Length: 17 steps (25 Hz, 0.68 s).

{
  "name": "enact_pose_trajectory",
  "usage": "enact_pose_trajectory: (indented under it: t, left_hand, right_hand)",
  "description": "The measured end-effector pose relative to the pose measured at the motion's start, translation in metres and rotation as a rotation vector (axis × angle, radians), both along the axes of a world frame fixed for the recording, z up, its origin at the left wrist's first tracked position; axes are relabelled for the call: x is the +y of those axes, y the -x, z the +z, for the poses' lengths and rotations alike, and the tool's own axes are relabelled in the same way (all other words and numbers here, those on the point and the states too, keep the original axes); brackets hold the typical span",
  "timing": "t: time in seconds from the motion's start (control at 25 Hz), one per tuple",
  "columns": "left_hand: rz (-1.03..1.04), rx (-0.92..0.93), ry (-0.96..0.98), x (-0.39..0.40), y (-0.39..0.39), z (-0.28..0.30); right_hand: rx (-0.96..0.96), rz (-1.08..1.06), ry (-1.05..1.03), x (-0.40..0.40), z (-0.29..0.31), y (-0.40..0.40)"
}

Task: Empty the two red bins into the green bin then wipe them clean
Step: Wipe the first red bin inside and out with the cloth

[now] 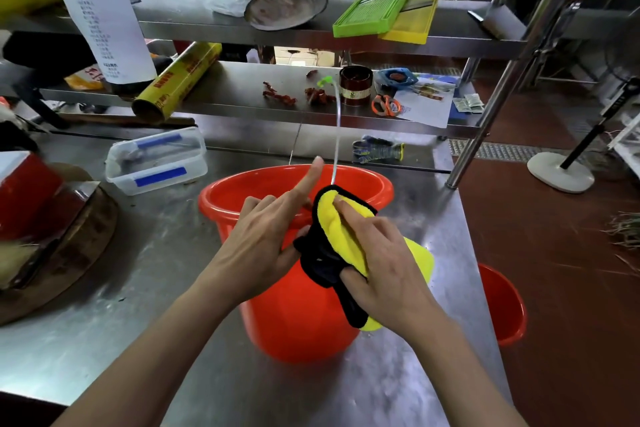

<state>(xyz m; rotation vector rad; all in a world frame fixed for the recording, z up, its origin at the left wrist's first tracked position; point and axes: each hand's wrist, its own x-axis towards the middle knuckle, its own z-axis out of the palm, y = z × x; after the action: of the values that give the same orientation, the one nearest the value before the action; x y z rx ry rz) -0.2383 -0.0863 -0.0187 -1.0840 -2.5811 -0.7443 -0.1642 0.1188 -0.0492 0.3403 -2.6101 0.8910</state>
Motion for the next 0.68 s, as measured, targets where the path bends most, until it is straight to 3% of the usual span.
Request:
enact_pose_trajectory:
  t: [0.24,0.48,0.68]
  left_hand:
    - [0.018,0.064,0.064,0.001,0.0,0.001]
    - [0.107,-0.024,-0.062,0.001,0.006,0.0]
    - [0.14,0.076,-0.023,0.0,0.008,-0.008]
  right_hand:
    - [0.068,0.035,-0.03,0.0,0.0,0.004]
    - [0.033,-0.106,0.082,0.002,-0.01,0.005]
    - [-0.158,0.036,-0.002,0.008,0.014,0.03]
